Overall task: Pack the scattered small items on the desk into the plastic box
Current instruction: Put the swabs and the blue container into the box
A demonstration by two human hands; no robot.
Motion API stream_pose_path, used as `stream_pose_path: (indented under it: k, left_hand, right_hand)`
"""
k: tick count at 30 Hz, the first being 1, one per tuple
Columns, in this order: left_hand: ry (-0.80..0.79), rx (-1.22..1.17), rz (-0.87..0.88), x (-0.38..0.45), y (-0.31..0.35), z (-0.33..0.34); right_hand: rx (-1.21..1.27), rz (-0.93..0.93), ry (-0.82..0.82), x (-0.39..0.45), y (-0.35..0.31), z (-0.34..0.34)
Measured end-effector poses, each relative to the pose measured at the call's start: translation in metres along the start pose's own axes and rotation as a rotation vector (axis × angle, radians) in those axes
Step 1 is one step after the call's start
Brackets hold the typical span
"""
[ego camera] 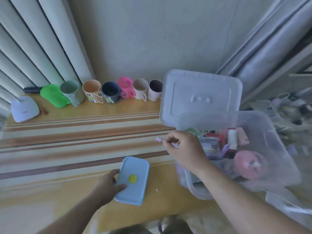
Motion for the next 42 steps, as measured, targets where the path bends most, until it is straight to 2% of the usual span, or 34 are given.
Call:
stream_pose_path:
  k: [3, 5, 11, 15, 18, 20, 22, 25, 29, 32, 35, 37, 40, 42]
  left_hand:
    - [-0.018, 0.033, 0.026, 0.006, 0.026, 0.014]
    - [-0.025, 0.024, 0.006, 0.009, 0.038, 0.021]
    - [0.031, -0.068, -0.097, 0.013, 0.046, 0.045]
    - [0.105, -0.074, -0.116, 0.002, 0.048, 0.066]
    - [0.159, 0.197, -0.069, -0.014, 0.064, 0.086]
    - [0.157, 0.359, -0.059, -0.022, 0.077, 0.103]
    - [0.151, 0.456, -0.054, -0.024, 0.087, 0.116]
    - [0.127, 0.548, -0.042, -0.019, 0.083, 0.109]
    - [0.112, 0.666, 0.096, -0.014, 0.04, 0.066]
    - [0.195, 0.611, 0.173, -0.017, -0.009, 0.039]
    - [0.257, 0.501, 0.166, -0.022, -0.05, 0.023]
    - [0.231, 0.41, 0.172, -0.021, -0.067, 0.018]
    - [0.203, 0.268, 0.184, -0.017, -0.071, 0.021]
    - [0.221, 0.151, 0.099, -0.016, -0.063, 0.022]
  right_hand:
    - [-0.169, 0.018, 0.144, -0.004, 0.046, -0.056]
    - [-0.252, 0.075, 0.164, -0.002, 0.082, -0.078]
    - [-0.282, 0.188, -0.044, 0.019, 0.144, -0.074]
    - [-0.25, 0.121, 0.009, 0.019, 0.144, -0.062]
    - [-0.211, -0.023, 0.116, 0.011, 0.116, -0.051]
    - [-0.175, -0.143, 0.119, 0.002, 0.083, -0.033]
    - [-0.132, -0.267, 0.017, -0.008, 0.046, -0.005]
    - [-0.147, -0.345, -0.246, -0.023, 0.007, 0.047]
    - [-0.325, -0.178, -0.595, -0.035, -0.001, 0.105]
    - [-0.573, -0.083, -0.778, -0.039, 0.017, 0.136]
    - [-0.684, -0.081, -0.865, -0.042, 0.028, 0.161]
    - [-0.681, -0.093, -0.839, -0.041, 0.03, 0.175]
    - [-0.55, -0.06, -0.793, -0.04, 0.026, 0.186]
    - [-0.428, 0.01, -0.798, -0.042, 0.022, 0.184]
Point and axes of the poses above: each hand's wrist, its own x-axis towards the middle knuckle, its own z-axis out of the palm, y = z × x, the point moved 2 cm from there along x, towards the middle knuckle, and after that the axes turned 1 degree about -y, right-handed, at the moved point
